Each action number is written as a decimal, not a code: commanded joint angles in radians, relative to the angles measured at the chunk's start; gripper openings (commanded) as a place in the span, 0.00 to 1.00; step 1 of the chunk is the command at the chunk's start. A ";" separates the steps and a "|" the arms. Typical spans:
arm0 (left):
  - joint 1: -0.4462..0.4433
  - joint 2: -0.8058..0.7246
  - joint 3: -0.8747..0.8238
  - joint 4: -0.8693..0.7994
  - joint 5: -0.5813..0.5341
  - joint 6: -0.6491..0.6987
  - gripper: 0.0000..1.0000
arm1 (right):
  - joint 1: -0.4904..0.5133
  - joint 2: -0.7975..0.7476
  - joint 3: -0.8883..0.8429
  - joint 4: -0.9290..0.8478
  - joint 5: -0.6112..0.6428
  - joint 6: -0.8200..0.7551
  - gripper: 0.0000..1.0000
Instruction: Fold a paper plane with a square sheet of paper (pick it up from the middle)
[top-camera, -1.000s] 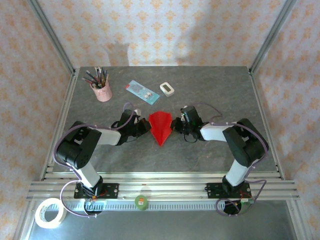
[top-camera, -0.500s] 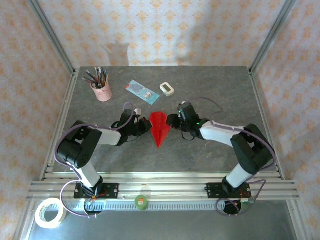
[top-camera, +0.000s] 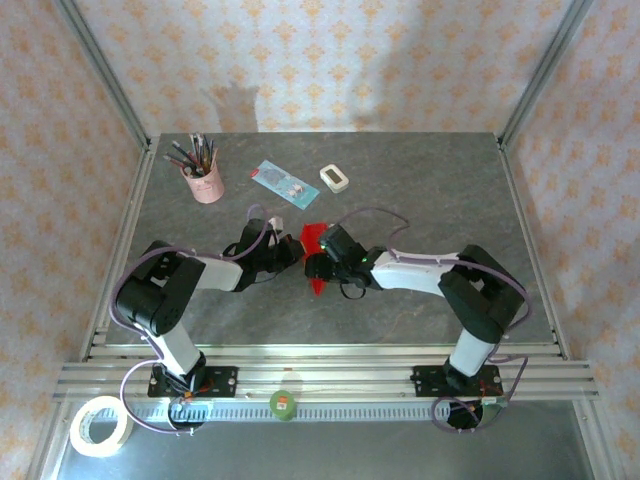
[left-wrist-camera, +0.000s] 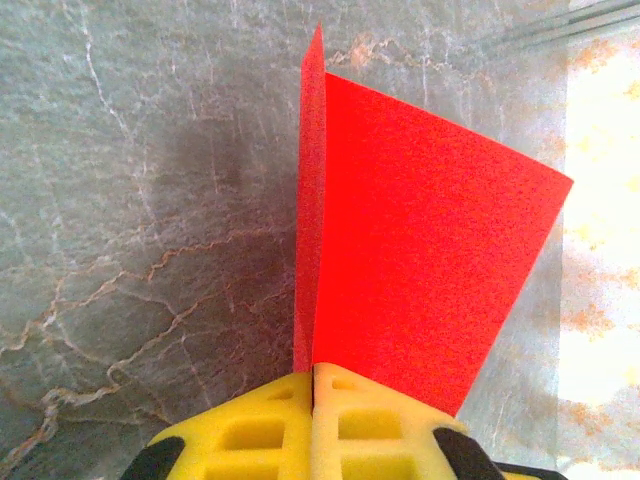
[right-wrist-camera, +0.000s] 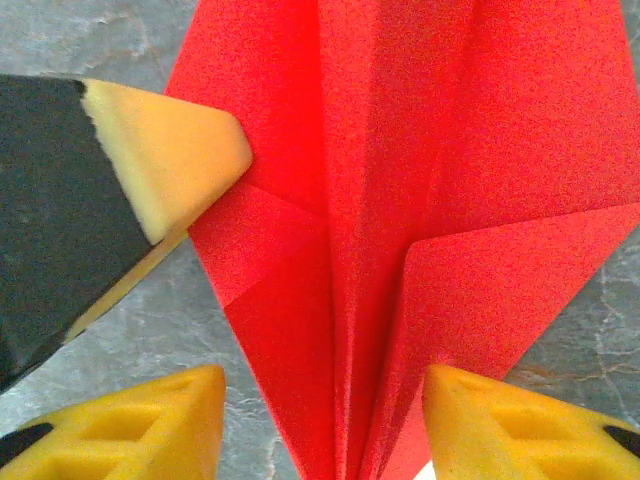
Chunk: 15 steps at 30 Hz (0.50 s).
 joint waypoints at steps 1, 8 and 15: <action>-0.002 0.020 -0.009 0.031 0.024 0.004 0.05 | 0.004 0.026 0.035 -0.036 0.047 0.005 0.55; -0.003 0.026 -0.005 0.029 0.032 0.007 0.05 | 0.004 0.057 0.059 -0.049 0.045 -0.019 0.54; -0.002 0.027 -0.002 0.022 0.030 0.007 0.05 | 0.004 0.071 0.083 -0.103 0.105 -0.003 0.39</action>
